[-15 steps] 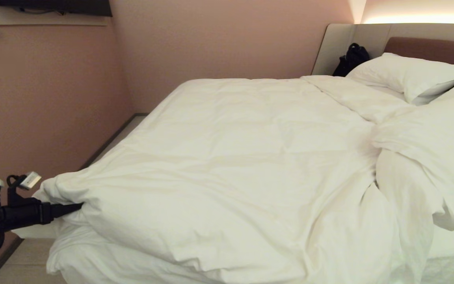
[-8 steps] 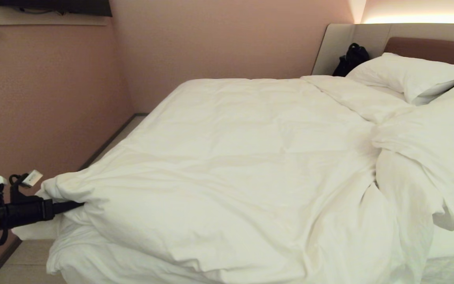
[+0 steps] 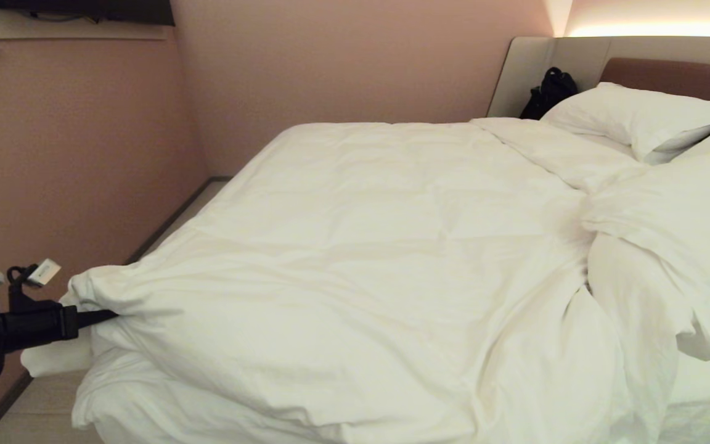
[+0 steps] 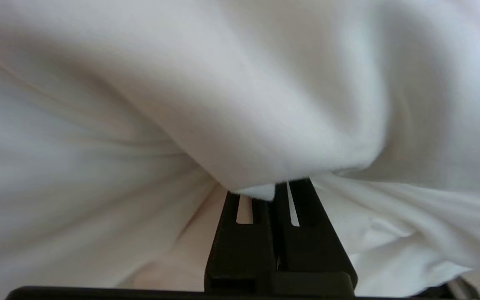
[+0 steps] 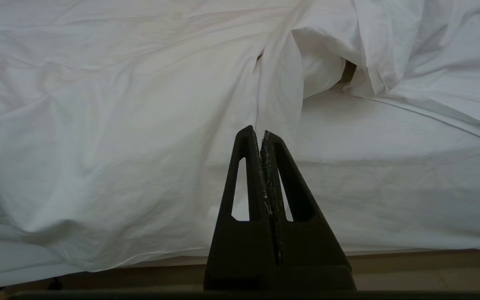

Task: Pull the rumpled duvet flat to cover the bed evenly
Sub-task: Flatten the corners of the folded blanket

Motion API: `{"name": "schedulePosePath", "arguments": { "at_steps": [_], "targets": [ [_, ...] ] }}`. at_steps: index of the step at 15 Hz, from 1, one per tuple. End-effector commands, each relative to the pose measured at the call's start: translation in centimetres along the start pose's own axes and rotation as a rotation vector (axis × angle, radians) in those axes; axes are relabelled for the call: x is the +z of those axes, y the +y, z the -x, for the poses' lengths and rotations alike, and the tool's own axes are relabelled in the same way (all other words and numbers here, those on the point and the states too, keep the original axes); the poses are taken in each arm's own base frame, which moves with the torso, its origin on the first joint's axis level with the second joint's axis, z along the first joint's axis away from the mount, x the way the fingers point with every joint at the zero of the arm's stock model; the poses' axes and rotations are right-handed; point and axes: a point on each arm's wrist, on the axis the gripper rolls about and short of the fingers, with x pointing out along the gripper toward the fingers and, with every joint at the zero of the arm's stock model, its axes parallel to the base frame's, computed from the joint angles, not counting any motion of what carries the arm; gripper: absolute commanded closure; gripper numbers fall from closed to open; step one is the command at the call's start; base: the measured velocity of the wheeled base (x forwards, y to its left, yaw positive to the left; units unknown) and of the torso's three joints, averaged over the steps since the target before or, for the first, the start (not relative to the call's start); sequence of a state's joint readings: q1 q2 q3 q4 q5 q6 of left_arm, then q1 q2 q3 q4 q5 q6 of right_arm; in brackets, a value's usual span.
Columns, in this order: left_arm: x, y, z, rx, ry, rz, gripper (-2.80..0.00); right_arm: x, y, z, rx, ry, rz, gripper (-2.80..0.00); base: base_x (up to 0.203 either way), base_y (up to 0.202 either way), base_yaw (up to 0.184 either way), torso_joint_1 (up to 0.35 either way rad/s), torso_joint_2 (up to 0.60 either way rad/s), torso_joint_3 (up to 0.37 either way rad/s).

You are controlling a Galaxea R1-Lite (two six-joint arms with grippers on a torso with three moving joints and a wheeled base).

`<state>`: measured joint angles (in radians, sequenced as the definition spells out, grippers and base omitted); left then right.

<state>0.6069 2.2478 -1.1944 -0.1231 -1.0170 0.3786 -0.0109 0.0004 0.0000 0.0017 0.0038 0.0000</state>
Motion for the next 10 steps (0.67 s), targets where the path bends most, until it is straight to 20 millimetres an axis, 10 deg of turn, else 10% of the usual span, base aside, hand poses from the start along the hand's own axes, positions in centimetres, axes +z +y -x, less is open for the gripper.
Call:
{"name": "schedulePosePath", "arguments": {
  "at_steps": [1,10],
  "targets": [
    [1.8,-1.7,1.6,0.010,-0.034,-0.019,0.00,0.0,0.0,0.0,0.001,-0.001,0.000,0.00,0.000,0.000,0.000,0.000,0.00,0.000],
    [8.5,-12.3,10.1,0.116,-0.130,0.048,0.00,0.0,0.0,0.0,0.001,-0.001,0.000,0.00,0.000,0.000,0.000,0.000,0.00,0.000]
  ]
}}
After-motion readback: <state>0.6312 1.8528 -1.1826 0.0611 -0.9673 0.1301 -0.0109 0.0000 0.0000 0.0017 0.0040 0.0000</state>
